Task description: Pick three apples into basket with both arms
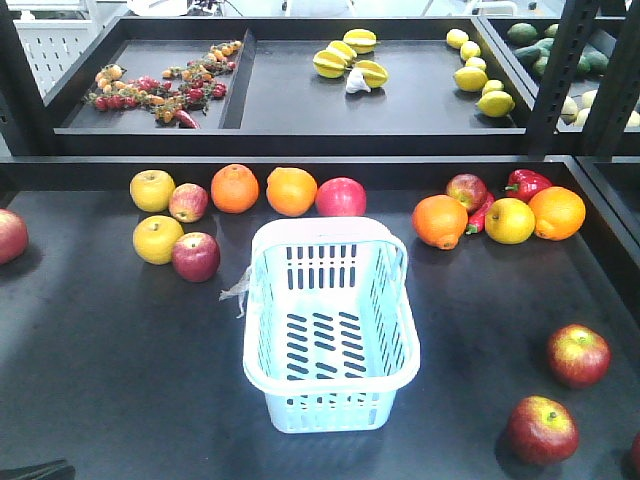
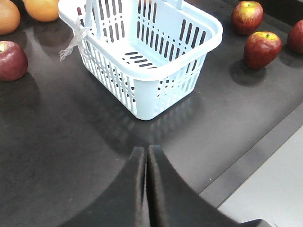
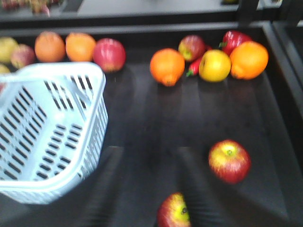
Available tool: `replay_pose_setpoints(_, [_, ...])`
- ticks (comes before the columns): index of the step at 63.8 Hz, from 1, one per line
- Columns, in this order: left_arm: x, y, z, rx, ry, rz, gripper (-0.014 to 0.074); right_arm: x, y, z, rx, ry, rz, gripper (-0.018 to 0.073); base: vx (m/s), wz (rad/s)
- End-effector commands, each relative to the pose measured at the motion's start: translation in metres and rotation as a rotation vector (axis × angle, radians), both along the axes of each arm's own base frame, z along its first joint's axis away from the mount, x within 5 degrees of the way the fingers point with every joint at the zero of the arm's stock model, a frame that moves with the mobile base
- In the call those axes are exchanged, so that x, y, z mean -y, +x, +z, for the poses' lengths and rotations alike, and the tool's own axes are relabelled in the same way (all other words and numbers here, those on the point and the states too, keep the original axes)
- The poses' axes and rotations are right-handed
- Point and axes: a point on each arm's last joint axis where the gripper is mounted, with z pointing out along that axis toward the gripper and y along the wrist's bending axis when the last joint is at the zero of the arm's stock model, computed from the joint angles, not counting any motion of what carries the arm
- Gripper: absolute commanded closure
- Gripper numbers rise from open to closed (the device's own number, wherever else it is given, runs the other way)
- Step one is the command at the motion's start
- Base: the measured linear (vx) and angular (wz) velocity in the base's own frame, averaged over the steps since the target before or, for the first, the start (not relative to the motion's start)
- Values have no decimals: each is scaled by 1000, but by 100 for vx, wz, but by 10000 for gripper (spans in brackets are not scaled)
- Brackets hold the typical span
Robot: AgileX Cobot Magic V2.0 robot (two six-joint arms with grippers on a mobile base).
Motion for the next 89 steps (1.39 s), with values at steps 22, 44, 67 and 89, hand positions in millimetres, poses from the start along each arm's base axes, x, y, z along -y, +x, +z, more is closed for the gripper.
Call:
replay_pose_setpoints(22, [3,4,15,61,-73,9,604,0,46,0,-31,-45,20,-134,0,0])
replay_pose_setpoints(44, [3,4,15,62,-75,9,604,-5,106,-50,-481,-44,69,-85,0,0])
replay_pose_setpoints(67, [3,4,15,62,-75,9,604,0,149,-122,-744,-35,-19,-77,0,0])
replay_pose_setpoints(89, [3,4,15,62,-75,9,604,2,177,-145,-882,-44,-70,-71,0,0])
